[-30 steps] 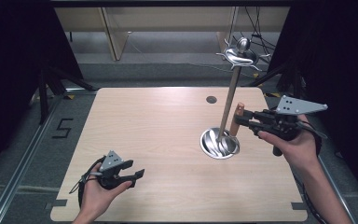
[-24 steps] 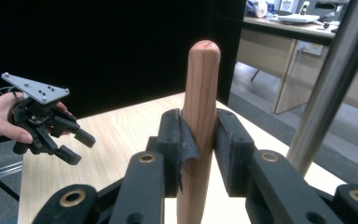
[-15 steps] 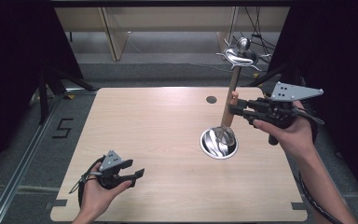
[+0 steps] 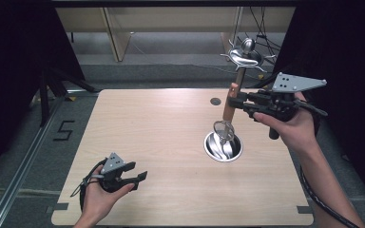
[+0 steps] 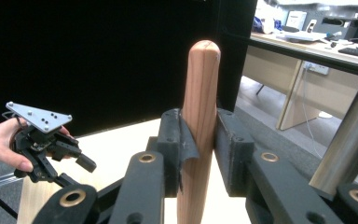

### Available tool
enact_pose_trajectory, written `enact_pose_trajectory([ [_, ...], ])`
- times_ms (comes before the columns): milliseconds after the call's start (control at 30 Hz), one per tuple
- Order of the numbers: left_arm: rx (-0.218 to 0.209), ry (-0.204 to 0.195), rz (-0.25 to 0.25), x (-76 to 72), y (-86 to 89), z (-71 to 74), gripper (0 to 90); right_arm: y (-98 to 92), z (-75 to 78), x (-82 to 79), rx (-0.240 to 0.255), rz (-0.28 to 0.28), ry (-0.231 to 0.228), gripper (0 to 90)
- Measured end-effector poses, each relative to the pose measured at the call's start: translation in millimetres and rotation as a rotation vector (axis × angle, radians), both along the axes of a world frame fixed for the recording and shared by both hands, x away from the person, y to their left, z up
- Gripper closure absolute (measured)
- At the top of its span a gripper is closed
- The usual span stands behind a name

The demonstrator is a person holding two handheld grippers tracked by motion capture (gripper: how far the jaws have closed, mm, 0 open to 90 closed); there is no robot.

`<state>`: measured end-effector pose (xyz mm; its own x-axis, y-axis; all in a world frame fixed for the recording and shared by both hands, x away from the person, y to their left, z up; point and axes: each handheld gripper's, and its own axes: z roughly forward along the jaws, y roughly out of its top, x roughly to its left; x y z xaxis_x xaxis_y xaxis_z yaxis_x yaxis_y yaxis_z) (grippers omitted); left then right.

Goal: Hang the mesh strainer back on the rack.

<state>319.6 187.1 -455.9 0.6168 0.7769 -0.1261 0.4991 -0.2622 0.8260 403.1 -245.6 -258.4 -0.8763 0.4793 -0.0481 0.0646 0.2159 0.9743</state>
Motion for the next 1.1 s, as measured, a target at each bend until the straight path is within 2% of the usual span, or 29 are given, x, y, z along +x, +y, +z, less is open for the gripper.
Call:
enact_pose_trajectory([
  [33,0.0,0.0,0.0,0.1,0.1,0.0,39.9,0.9,0.9,-1.0,0.004,0.004,0.023,74.0],
  [233,0.0,0.0,0.002,0.5,0.3,0.2,39.9,1.6,7.6,3.0,0.014,0.006,0.005,74.0],
  [267,0.002,0.001,0.005,0.2,0.1,0.1,39.9,2.4,8.2,3.0,0.022,0.01,0.021,74.0],
  [333,-0.005,0.002,0.006,0.3,-0.3,-1.0,39.9,2.0,10.5,5.8,0.019,0.005,-0.006,74.1],
  [367,0.005,0.003,0.001,0.8,0.3,-0.7,39.8,2.0,11.7,4.9,0.022,0.007,0.019,74.0],
  [500,0.0,0.006,0.004,0.9,0.1,-0.7,39.8,1.8,15.6,7.0,0.034,0.006,0.01,74.1],
  [533,0.002,0.006,0.005,0.8,0.1,-0.6,39.8,1.4,16.4,9.0,0.036,0.008,-0.011,74.1],
  [667,-0.001,0.008,-0.001,1.2,0.1,-0.9,39.9,1.3,18.7,8.9,0.051,0.007,0.016,74.1],
  [733,0.002,0.008,-0.001,1.4,0.1,-1.2,39.9,0.8,19.9,11.0,0.056,0.008,0.001,74.1],
  [800,0.005,0.01,0.0,1.3,0.0,-1.4,39.8,0.3,21.8,10.7,0.058,0.007,0.014,74.1],
  [833,0.003,0.011,0.0,1.4,-0.2,-1.6,39.9,-0.3,22.8,12.4,0.057,0.006,-0.015,74.1],
  [867,0.003,0.012,0.001,1.4,-0.3,-1.6,39.9,-0.3,23.7,11.2,0.065,0.008,0.011,74.1],
  [1000,0.003,0.008,-0.001,1.4,-0.4,-1.1,39.9,-1.4,24.9,12.7,0.068,0.006,0.008,74.1],
  [1100,0.003,0.006,0.003,1.0,-0.6,-1.0,39.9,-1.5,23.7,13.4,0.077,0.002,0.025,74.1],
])
